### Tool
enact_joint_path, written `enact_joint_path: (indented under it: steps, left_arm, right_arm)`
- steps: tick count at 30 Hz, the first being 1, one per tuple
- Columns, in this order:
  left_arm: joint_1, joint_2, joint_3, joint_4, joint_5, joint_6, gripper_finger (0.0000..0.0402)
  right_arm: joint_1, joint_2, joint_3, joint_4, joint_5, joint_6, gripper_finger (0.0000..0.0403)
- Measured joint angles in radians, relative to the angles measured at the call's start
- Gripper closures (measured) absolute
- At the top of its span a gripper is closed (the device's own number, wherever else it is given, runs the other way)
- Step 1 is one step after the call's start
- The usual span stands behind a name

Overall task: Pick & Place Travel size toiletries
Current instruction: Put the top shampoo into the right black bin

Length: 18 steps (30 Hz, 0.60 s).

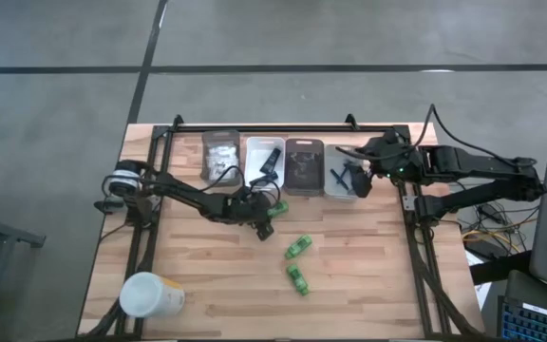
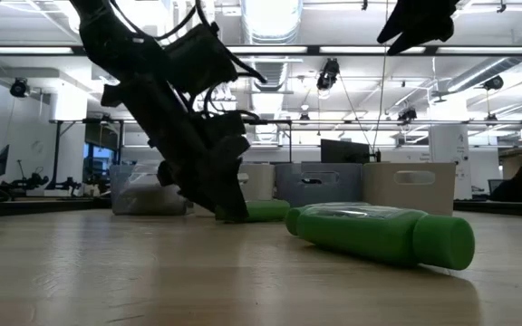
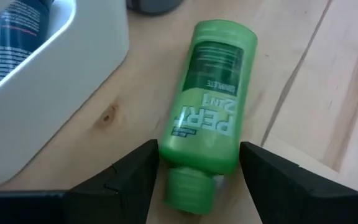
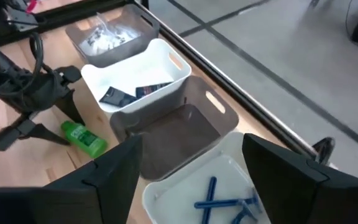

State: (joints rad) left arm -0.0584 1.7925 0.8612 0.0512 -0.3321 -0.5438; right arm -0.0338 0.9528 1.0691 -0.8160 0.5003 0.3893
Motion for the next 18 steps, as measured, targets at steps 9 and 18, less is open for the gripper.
enact_joint_path:
  steps: [9, 18]
  left_arm:
    - [-0.001, 0.006, 0.001, 0.005, -0.006, 0.019, 0.0168]
    - [-0.028, 0.005, 0.0, 0.043, 0.054, 0.02, 0.0184]
  right_arm:
    - [0.001, 0.069, 0.0, -0.001, 0.0, 0.064, 0.0159]
    - [0.001, 0.124, 0.0, -0.002, -0.009, 0.067, 0.0179]
